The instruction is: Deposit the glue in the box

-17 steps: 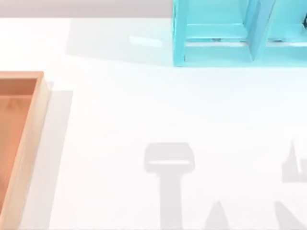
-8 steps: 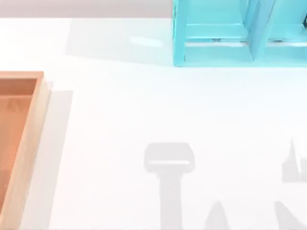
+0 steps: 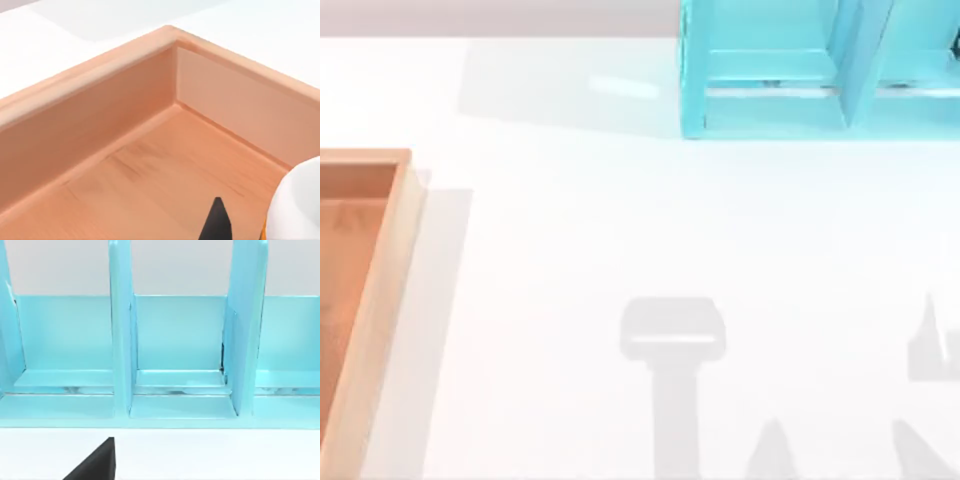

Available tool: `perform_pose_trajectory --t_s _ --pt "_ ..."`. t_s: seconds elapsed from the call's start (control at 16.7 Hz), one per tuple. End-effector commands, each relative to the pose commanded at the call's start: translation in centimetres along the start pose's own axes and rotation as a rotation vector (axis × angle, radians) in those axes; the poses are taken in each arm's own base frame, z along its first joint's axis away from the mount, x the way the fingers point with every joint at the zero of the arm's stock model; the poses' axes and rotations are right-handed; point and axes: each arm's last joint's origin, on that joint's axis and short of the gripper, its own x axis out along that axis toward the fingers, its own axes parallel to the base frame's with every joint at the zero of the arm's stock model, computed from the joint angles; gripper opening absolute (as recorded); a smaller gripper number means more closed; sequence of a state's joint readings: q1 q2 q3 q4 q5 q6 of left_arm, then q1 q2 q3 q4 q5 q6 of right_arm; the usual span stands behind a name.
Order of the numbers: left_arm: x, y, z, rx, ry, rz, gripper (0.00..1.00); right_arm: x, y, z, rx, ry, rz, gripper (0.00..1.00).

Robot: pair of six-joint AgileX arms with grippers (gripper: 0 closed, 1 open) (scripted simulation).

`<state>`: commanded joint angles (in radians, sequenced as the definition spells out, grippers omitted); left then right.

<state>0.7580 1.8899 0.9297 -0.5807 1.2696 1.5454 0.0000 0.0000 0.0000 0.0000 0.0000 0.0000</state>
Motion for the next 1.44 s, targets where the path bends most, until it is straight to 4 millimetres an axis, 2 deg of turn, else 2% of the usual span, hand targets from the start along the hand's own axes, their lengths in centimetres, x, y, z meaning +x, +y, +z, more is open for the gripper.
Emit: perform_pose_trajectory --t_s 0.3,1.08,1.44 --pt "0.4 -0.24 -0.05 -0.008 -0.005 -0.009 0.0 0.0 0.0 0.0 0.0 0.0 0.0 1.0" --pt "0.4 -0.24 -0.05 -0.008 -0.005 -0.009 0.98 0.0 0.0 0.0 0.0 0.0 0.0 1.0" --pt "0.4 -0.24 -0.05 -0.008 -0.005 -0.009 1.0 0.0 0.0 0.0 0.0 0.0 0.0 1.0"
